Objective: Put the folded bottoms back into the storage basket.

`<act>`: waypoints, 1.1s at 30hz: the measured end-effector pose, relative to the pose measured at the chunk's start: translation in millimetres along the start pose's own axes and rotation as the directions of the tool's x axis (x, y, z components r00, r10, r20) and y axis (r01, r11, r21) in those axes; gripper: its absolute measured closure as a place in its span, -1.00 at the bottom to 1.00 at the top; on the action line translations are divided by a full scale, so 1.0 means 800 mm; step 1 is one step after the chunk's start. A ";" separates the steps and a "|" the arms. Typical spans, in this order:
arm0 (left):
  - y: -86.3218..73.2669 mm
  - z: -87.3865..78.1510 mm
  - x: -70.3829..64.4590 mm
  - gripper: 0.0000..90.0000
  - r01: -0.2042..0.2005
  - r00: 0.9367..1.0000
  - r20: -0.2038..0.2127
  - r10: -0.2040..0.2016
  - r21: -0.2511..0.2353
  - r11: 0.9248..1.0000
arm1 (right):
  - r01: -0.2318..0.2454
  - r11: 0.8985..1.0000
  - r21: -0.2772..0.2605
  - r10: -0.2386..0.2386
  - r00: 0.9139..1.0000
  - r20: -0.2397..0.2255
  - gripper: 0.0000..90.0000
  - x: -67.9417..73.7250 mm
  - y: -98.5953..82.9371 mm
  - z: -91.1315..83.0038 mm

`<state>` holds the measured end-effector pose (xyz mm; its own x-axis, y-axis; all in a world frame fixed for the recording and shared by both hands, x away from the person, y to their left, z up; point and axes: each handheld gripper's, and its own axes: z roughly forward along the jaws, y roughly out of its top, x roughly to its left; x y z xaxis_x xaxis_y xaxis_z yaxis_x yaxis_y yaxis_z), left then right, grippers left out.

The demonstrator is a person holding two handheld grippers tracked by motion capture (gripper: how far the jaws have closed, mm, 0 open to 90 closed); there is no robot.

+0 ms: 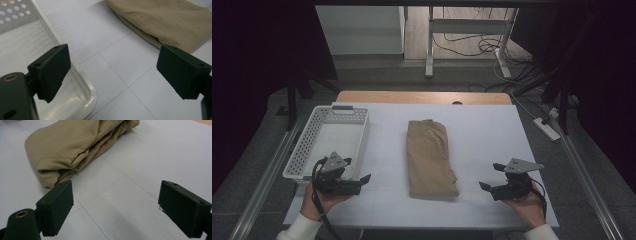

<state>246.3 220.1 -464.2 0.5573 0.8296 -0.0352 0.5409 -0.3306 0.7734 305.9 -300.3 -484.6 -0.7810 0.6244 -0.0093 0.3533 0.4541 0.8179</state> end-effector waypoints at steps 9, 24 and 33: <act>-0.001 0.000 0.000 -0.74 0.001 1.000 -0.006 -0.001 0.003 1.000 | 0.004 1.000 -0.023 -0.004 1.000 0.004 -0.72 -0.001 0.001 -0.006; 0.005 0.001 0.003 -0.73 0.010 1.000 0.004 -0.010 -0.004 1.000 | 0.020 1.000 -0.010 -0.020 1.000 -0.011 -0.71 0.007 -0.001 -0.005; 0.011 0.004 0.004 -0.72 0.001 1.000 0.015 -0.001 -0.007 1.000 | 0.027 1.000 -0.003 -0.027 1.000 -0.007 -0.70 0.014 -0.002 -0.004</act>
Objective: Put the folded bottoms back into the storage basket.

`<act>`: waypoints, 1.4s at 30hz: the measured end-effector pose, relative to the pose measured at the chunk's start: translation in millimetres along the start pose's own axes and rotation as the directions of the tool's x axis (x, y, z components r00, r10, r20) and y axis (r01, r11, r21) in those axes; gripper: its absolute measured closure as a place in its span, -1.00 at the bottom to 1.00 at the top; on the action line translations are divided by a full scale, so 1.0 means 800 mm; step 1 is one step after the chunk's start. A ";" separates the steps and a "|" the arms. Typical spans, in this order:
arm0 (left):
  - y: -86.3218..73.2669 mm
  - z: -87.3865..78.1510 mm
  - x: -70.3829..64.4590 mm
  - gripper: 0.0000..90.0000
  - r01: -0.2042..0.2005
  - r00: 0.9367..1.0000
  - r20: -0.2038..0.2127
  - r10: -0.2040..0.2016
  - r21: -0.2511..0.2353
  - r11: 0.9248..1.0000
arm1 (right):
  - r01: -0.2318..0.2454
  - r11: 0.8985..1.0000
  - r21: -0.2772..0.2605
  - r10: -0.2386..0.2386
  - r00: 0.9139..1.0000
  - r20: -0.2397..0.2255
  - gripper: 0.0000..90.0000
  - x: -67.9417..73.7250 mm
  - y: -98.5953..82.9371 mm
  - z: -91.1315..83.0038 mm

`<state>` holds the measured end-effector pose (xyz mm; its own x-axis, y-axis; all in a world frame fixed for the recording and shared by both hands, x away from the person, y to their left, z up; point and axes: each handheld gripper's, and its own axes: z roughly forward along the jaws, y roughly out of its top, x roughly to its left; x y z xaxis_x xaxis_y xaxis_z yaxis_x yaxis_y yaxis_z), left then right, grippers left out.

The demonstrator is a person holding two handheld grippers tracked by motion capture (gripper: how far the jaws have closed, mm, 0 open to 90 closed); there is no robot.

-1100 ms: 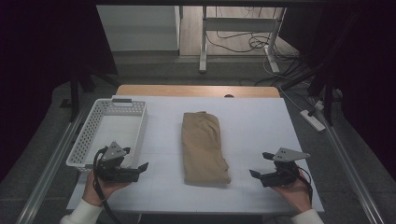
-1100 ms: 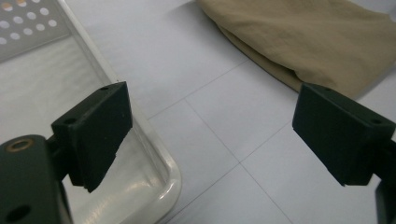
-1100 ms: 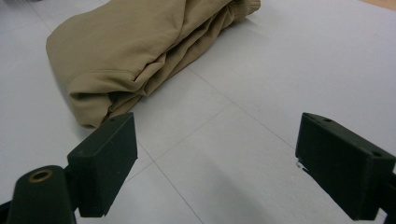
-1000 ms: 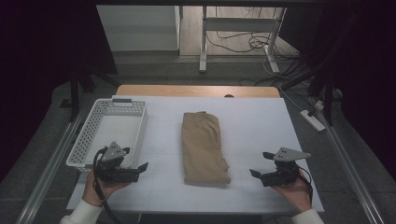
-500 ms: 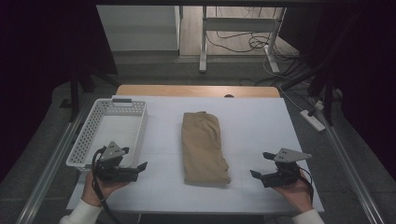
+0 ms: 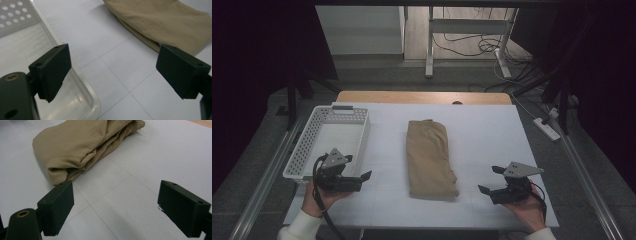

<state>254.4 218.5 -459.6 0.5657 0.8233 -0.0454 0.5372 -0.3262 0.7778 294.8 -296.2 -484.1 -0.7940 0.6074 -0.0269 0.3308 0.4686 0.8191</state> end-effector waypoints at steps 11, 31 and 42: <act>0.000 0.000 0.000 -0.72 -0.003 1.000 -0.006 0.003 0.002 1.000 | 0.014 1.000 -0.008 -0.014 1.000 -0.021 -0.70 0.004 0.011 0.003; 0.001 0.003 -0.001 -0.72 -0.004 1.000 -0.003 0.004 0.013 1.000 | 0.080 0.997 -0.004 -0.080 0.991 -0.105 -0.68 0.026 0.048 0.032; 0.001 0.005 0.000 -0.73 -0.007 1.000 -0.003 0.007 0.021 1.000 | 0.097 0.995 0.006 -0.096 0.988 -0.125 -0.68 0.034 0.057 0.042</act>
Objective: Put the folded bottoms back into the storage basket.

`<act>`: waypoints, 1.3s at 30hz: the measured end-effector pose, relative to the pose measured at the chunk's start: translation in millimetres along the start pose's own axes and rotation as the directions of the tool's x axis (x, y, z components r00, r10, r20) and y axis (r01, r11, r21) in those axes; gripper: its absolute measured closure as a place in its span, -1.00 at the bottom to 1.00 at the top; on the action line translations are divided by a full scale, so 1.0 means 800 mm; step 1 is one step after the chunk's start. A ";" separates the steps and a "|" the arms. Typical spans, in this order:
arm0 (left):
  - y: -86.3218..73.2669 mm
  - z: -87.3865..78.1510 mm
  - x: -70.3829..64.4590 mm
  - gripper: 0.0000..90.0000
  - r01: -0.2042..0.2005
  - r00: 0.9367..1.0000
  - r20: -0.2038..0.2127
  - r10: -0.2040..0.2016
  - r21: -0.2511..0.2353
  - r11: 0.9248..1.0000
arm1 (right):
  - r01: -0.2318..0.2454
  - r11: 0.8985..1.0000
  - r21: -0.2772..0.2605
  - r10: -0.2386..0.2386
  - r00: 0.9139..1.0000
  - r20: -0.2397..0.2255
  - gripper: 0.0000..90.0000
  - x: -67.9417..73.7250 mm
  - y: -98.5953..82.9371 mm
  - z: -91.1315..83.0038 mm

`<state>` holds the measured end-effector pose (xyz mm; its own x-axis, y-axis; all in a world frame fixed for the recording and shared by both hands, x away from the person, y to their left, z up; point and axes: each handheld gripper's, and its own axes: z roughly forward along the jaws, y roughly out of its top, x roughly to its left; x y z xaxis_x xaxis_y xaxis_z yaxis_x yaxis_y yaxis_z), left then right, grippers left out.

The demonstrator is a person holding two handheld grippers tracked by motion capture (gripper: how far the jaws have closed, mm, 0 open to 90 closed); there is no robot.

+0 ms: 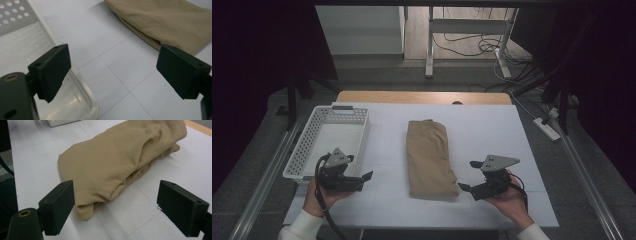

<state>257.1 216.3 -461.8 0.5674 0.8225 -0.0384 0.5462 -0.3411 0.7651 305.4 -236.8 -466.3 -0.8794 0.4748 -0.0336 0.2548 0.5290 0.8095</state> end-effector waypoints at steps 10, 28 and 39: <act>0.000 0.002 0.000 -0.73 -0.001 1.000 -0.004 0.002 0.009 1.000 | 0.026 1.000 0.007 -0.026 0.999 -0.029 -0.68 0.008 0.014 0.015; -0.001 0.002 0.000 -0.72 0.002 1.000 -0.004 -0.002 0.010 1.000 | 0.060 0.997 0.048 -0.056 0.995 -0.077 -0.68 0.020 0.027 0.040; -0.001 0.003 -0.001 -0.72 0.000 1.000 0.000 0.000 0.015 1.000 | 0.098 0.990 0.106 -0.086 0.989 -0.117 -0.68 0.035 0.032 0.067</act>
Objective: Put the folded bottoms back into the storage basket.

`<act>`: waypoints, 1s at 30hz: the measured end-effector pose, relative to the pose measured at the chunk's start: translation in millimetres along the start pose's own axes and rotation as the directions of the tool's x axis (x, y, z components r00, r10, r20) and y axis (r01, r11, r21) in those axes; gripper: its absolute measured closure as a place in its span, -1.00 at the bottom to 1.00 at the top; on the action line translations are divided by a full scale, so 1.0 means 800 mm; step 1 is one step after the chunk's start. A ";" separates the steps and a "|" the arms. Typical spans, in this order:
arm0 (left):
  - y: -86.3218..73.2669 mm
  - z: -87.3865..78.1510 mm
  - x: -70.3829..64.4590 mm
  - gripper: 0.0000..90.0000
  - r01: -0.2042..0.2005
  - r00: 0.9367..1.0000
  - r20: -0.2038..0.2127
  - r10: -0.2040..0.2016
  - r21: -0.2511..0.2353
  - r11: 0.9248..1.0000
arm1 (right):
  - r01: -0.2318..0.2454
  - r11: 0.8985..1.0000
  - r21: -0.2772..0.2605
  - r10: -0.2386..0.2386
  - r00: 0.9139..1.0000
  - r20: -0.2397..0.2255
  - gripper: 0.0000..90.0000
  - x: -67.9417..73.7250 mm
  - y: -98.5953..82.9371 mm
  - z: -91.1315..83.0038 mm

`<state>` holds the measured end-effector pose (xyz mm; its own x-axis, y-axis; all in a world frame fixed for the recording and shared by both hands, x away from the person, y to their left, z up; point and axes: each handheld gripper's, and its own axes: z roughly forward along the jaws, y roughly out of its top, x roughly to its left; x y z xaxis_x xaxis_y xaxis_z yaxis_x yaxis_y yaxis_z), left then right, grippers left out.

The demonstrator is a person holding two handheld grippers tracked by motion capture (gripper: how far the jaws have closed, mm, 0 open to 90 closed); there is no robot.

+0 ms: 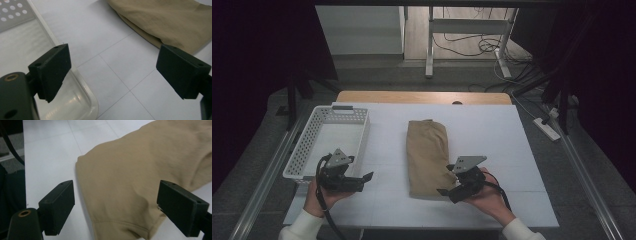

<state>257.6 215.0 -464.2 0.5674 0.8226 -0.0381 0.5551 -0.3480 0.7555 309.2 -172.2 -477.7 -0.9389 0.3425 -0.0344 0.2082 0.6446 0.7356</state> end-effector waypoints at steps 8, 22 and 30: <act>-0.001 0.000 0.001 -0.72 0.003 1.000 0.000 -0.003 0.000 1.000 | 0.018 0.999 0.042 -0.018 1.000 -0.013 -0.68 0.005 0.003 0.014; -0.002 0.003 0.000 -0.72 0.004 1.000 0.003 -0.004 0.013 1.000 | 0.044 0.986 0.160 -0.041 0.999 -0.022 -0.68 0.009 -0.009 0.026; -0.003 0.005 -0.001 -0.72 0.005 1.000 0.004 -0.005 0.020 1.000 | 0.072 0.973 0.218 -0.071 0.997 -0.010 -0.68 0.009 -0.016 0.036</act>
<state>258.5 213.3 -468.4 0.5672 0.8224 -0.0441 0.5698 -0.3531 0.7421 307.8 -158.3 -506.7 -0.9541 0.2887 -0.0796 0.1952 0.8009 0.5661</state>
